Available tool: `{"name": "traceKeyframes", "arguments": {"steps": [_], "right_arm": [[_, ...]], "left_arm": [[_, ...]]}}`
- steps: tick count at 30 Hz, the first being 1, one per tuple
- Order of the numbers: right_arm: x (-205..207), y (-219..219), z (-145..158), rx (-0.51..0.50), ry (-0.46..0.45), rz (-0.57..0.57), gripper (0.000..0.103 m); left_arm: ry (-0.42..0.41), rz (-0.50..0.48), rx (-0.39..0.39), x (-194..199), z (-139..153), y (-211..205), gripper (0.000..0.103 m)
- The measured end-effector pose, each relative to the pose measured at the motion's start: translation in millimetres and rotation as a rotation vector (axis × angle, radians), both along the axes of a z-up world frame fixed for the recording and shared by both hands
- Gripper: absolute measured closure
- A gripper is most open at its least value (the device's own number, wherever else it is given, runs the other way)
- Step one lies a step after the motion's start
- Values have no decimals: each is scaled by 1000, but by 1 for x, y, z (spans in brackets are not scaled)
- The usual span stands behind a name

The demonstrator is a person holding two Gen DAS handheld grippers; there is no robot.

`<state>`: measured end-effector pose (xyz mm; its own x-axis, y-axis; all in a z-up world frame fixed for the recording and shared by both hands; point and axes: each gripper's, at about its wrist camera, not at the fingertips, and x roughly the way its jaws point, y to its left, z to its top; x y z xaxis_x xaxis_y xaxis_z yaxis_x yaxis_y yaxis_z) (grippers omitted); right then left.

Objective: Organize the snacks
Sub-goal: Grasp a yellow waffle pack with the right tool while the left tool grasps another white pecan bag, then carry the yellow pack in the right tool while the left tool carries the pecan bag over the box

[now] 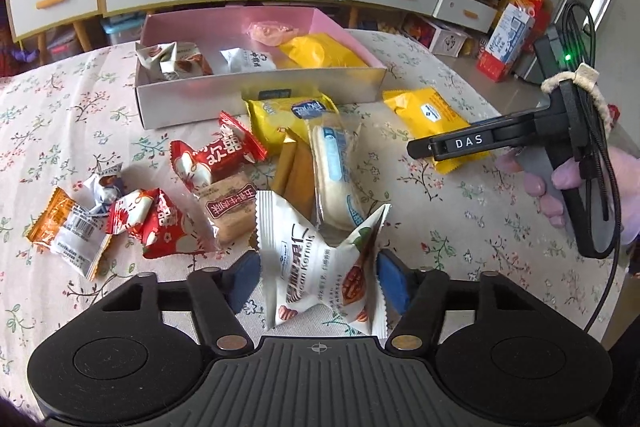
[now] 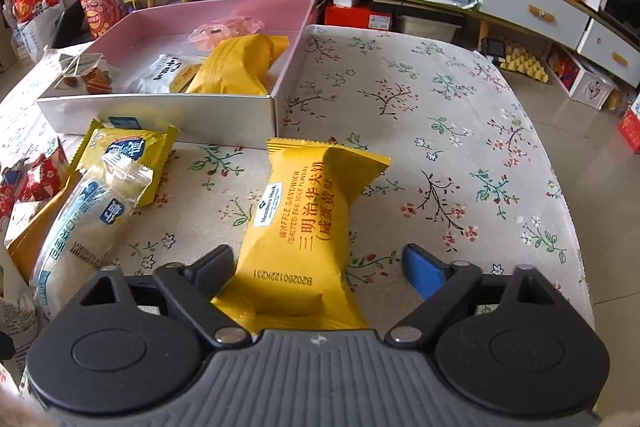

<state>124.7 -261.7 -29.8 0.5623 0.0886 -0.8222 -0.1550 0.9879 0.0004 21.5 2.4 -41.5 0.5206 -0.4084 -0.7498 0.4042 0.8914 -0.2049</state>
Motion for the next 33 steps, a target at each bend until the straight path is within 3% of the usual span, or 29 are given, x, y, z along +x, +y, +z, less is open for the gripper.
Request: {"name": "traceKeyframes", "arguments": {"steps": [7, 12, 21, 33], "right_arm": [[2, 1, 2, 15, 6, -10, 35], [3, 4, 4, 16, 10, 12, 58], [3, 8, 9, -21, 34, 5, 63], [-4, 5, 22, 7, 43, -12, 64]], "left_arm": [[16, 33, -12, 2, 4, 5, 58], [17, 50, 0, 3, 5, 7, 61], [17, 51, -14, 1, 12, 8, 63], [-19, 77, -21, -4, 28, 12, 63]]}}
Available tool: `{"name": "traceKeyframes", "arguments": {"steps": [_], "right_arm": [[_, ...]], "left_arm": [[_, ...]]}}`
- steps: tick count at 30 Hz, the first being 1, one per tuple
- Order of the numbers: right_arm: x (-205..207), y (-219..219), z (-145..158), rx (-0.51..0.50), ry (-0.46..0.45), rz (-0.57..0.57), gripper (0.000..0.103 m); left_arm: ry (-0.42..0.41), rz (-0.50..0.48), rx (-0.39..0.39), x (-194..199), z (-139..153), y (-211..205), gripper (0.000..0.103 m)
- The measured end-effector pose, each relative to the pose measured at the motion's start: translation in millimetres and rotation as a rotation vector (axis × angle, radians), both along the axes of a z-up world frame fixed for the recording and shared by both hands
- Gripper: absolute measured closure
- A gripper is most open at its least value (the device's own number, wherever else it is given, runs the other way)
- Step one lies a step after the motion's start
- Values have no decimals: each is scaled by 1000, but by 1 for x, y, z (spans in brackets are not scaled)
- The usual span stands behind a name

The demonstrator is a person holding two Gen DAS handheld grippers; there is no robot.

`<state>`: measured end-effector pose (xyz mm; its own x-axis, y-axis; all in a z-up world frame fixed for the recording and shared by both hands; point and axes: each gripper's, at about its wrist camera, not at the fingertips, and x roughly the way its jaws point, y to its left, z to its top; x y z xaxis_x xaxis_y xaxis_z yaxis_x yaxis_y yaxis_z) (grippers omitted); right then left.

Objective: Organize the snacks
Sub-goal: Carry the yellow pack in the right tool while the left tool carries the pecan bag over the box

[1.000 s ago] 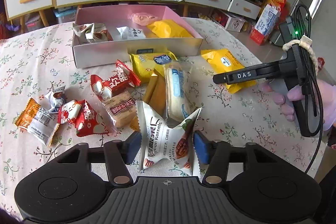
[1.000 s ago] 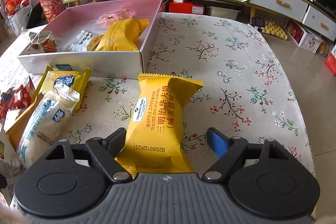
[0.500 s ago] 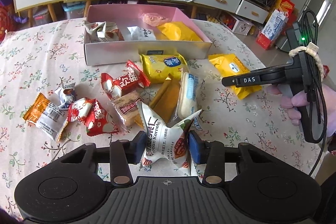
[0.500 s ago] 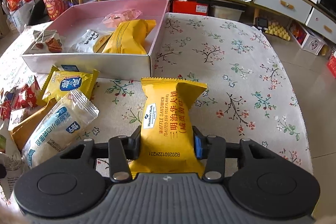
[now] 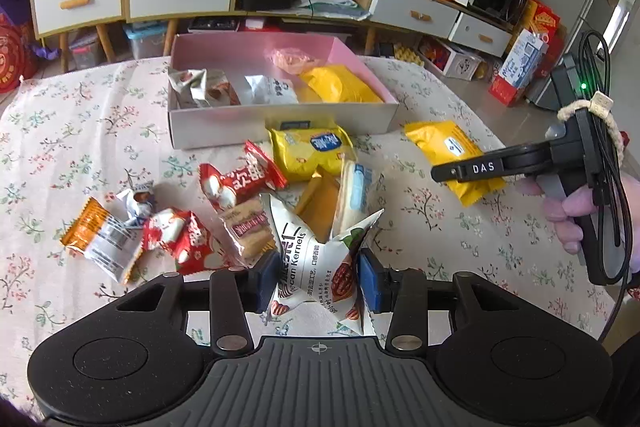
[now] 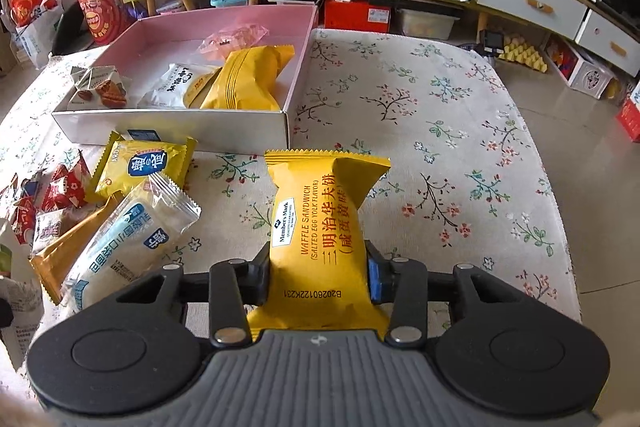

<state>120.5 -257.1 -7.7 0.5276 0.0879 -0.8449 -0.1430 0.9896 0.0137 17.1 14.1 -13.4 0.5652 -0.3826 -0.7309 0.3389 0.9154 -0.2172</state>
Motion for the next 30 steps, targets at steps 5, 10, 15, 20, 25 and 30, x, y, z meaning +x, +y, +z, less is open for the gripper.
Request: {"name": "traceKeyframes", "arguments": {"steps": [5, 10, 15, 20, 25, 30], "right_arm": [[0, 0, 5, 11, 2, -13, 64], [-1, 4, 14, 42, -10, -11, 64], [-1, 13, 25, 75, -28, -2, 64], [0, 24, 35, 116, -42, 8, 64], [1, 36, 46, 152, -57, 8, 64], [5, 44, 53, 202, -62, -11, 64]], "left_arm": [[-5, 27, -5, 3, 3, 6, 63], [-31, 47, -8, 7, 12, 6, 63], [-55, 72, -21, 14, 21, 3, 63], [-74, 108, -44, 23, 29, 0, 63], [-90, 146, -65, 35, 35, -1, 63], [-86, 192, -91, 52, 37, 4, 63]]}}
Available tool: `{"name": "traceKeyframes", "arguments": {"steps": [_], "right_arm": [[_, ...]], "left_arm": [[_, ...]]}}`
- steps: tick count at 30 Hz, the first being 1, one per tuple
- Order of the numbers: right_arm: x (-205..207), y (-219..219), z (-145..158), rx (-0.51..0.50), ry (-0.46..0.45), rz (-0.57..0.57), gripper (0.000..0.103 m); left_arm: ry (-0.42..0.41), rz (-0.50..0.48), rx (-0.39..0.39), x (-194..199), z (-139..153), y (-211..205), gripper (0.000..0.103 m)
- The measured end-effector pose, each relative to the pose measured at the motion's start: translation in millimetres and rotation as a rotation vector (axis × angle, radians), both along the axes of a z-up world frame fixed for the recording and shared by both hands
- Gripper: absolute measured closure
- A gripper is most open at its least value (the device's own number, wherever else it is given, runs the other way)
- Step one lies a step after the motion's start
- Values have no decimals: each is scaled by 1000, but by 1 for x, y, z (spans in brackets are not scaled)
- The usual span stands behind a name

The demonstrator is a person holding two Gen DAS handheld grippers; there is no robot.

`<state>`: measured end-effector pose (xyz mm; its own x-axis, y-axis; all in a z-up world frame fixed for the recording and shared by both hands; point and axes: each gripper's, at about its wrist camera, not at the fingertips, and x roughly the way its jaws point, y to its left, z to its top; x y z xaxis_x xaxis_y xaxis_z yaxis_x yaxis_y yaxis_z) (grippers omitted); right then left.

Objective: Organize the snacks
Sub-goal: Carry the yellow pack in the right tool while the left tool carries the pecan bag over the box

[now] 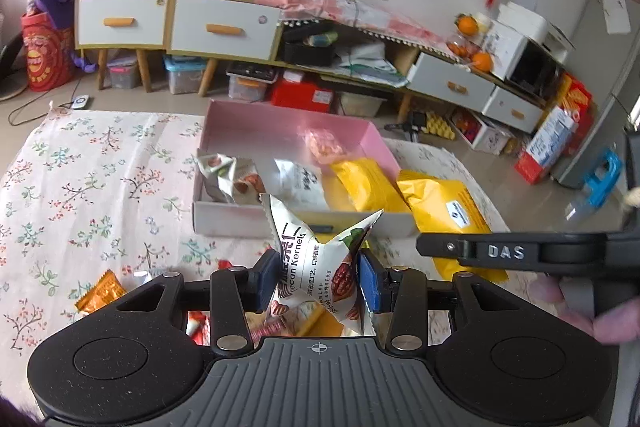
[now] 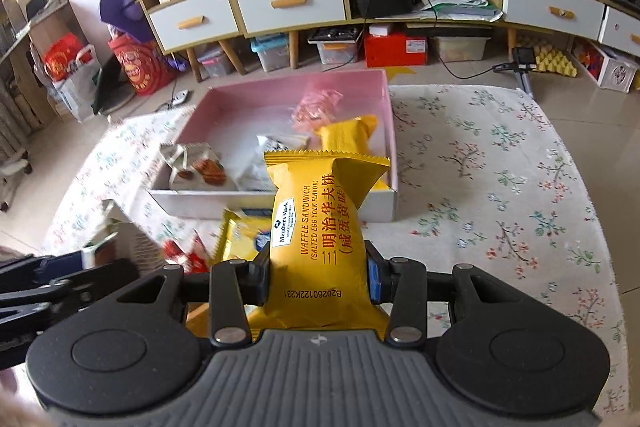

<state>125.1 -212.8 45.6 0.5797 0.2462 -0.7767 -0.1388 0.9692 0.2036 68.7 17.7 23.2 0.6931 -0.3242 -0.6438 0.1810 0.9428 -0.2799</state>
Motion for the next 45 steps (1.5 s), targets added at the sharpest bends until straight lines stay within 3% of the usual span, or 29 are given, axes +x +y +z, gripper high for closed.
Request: {"name": "traceKeyframes", "arguments": {"steps": [17, 25, 33, 45], "right_arm": [[22, 4, 2, 174, -11, -78, 64], [32, 4, 1, 217, -23, -127, 64], [58, 10, -7, 262, -27, -116, 64], [85, 24, -24, 259, -33, -60, 64]], "left_arm": [[-4, 125, -91, 30, 5, 16, 63], [-42, 100, -26, 57, 10, 10, 63], [-90, 79, 54, 112, 8, 12, 63], [-55, 64, 137, 162, -31, 11, 62]]}}
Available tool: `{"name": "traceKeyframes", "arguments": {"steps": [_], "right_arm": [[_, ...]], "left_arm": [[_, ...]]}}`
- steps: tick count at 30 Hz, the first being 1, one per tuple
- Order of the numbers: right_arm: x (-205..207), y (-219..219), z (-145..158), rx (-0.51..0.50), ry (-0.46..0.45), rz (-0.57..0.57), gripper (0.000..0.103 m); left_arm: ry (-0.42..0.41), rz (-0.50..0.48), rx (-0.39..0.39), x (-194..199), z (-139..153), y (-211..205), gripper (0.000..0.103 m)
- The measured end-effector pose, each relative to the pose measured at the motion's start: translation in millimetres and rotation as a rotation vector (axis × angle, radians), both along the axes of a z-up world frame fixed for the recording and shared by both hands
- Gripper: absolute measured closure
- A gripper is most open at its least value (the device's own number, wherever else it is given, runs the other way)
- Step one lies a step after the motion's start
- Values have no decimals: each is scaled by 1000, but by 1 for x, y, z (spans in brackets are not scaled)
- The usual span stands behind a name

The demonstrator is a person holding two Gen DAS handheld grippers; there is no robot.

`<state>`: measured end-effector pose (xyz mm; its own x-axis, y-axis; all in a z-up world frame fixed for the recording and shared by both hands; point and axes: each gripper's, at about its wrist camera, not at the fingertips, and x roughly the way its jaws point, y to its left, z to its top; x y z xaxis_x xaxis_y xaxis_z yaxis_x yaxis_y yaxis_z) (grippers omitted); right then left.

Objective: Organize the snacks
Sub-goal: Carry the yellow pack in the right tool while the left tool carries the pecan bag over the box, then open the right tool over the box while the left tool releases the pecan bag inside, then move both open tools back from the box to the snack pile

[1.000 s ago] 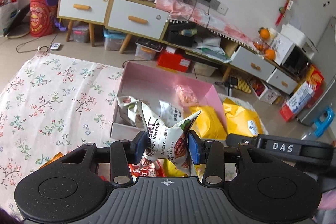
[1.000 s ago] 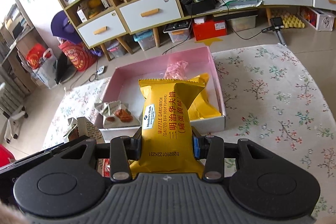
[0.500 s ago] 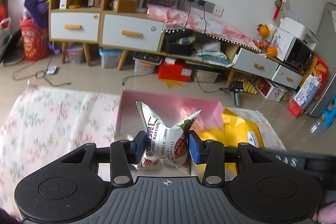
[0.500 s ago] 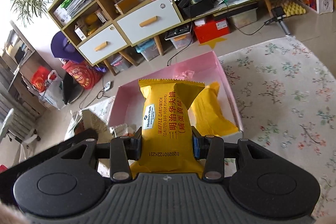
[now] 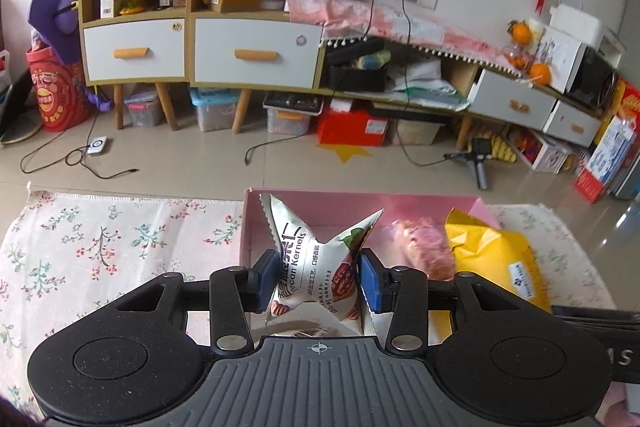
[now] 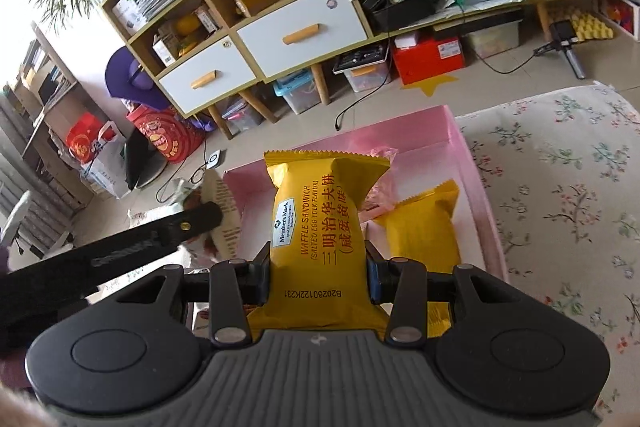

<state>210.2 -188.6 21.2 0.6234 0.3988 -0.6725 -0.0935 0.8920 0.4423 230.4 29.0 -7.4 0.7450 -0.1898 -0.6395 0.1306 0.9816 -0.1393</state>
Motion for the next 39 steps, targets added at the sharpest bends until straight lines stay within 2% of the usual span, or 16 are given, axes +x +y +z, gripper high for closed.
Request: {"name": "traceKeyframes", "arguments": {"steps": [9, 11, 13, 15, 22, 28, 33, 39], "right_arm": [[7, 5, -4, -17, -12, 13, 64], [8, 5, -5, -19, -8, 11, 63], [8, 5, -5, -18, -11, 3, 59], [8, 4, -2, -23, -29, -6, 49], [5, 1, 3, -39, -42, 3, 37], [-3, -3, 8, -58, -20, -4, 31], [-16, -6, 17, -70, -22, -3, 20], [-33, -3, 30, -98, -49, 6, 8]], "left_arm": [[0, -7, 51, 14, -9, -4, 61], [-6, -9, 49, 14, -11, -4, 57], [-13, -5, 50, 13, -13, -5, 48], [-12, 2, 52, 12, -15, -5, 42], [-26, 4, 32, 2, -6, 1, 27], [-23, 20, 18, -17, 5, 11, 20], [-25, 28, 4, -43, 11, 17, 12], [-23, 63, 77, -79, 14, 21, 6]]}}
